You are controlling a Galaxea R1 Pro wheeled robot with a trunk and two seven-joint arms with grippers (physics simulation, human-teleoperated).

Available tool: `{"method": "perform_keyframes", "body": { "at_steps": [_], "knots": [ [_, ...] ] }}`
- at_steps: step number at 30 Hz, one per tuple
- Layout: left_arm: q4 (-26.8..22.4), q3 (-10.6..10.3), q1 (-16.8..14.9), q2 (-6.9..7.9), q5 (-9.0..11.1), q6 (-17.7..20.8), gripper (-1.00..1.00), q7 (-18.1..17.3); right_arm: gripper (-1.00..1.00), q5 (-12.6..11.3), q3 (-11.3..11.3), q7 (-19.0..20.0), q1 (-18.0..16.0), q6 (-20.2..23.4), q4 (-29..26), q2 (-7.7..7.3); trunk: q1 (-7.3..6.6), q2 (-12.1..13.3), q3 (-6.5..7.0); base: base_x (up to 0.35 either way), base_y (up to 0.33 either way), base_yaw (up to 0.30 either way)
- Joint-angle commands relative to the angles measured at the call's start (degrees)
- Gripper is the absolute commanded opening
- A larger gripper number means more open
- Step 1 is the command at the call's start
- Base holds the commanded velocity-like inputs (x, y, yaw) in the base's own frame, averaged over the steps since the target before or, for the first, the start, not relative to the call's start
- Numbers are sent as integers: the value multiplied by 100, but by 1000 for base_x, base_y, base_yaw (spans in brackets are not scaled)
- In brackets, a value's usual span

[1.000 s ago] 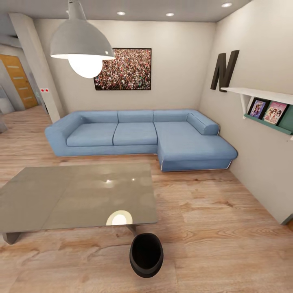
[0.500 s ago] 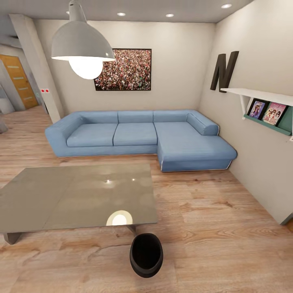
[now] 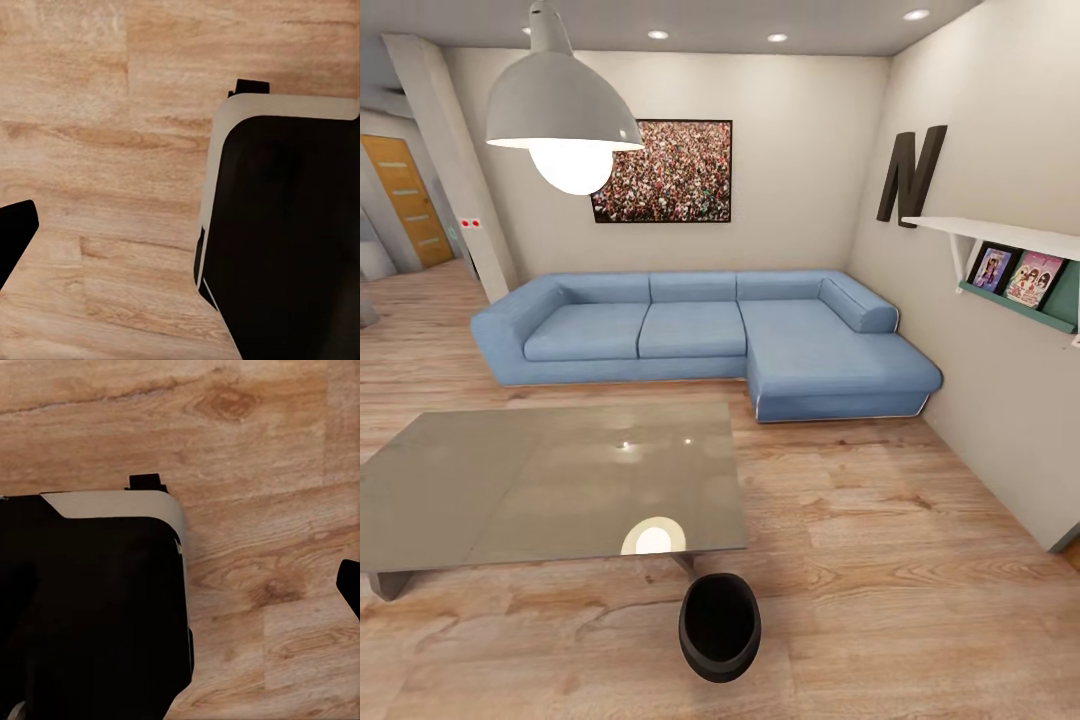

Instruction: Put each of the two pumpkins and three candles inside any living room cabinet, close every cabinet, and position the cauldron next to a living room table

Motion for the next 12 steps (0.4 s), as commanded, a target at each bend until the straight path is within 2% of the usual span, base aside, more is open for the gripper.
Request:
{"method": "perform_keyframes", "body": {
  "at_steps": [1, 12],
  "knots": [
    [-9, -48, 0, 1, 40, -6, 100, 21, 100, -50, 45, 2, -8, -26, 19, 12, 1, -6, -7, 0, 0, 0],
    [-11, -49, 0, 1, 26, -7, 100, 21, 100, -63, 39, 18, -8, -26, 17, -10, 1, -6, -7, 0, 0, 0]
  ]
}}
